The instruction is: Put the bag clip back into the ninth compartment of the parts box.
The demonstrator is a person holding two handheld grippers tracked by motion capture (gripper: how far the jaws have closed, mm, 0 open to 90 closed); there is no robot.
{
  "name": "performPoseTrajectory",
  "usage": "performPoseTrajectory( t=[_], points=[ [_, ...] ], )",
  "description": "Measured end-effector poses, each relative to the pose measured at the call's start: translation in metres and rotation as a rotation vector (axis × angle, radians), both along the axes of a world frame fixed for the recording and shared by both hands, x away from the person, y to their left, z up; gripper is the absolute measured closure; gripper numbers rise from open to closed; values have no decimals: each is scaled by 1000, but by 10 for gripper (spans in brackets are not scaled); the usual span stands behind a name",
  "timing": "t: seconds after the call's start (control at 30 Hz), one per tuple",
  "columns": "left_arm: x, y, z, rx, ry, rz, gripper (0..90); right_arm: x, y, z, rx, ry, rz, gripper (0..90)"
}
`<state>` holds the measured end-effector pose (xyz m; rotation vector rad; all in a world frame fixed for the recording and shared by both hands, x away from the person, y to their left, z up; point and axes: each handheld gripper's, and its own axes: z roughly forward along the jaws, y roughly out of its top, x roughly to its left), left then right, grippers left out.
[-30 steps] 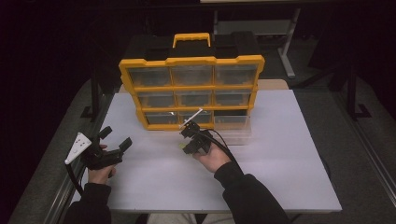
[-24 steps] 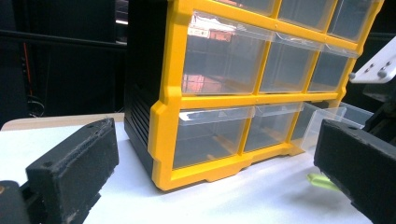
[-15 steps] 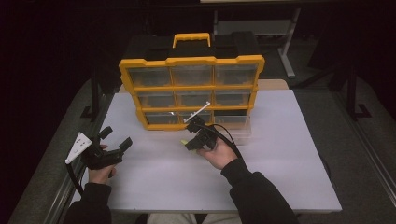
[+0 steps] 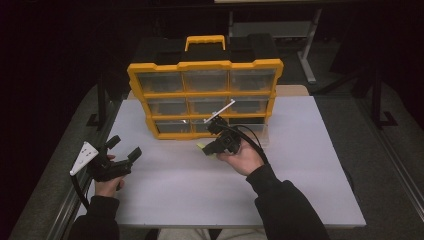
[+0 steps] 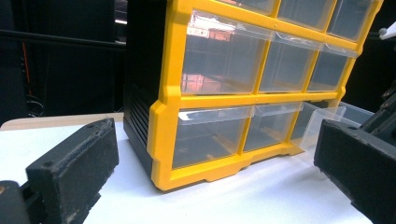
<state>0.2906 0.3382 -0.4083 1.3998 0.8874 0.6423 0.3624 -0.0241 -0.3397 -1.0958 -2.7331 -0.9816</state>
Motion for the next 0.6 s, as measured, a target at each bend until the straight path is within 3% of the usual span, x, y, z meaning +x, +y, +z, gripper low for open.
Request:
performPoseTrajectory(
  t=[0.6],
  points=[
    [0,0,-1,9,3,5,0,4,-43,23,45,-31,-59,770]
  ],
)
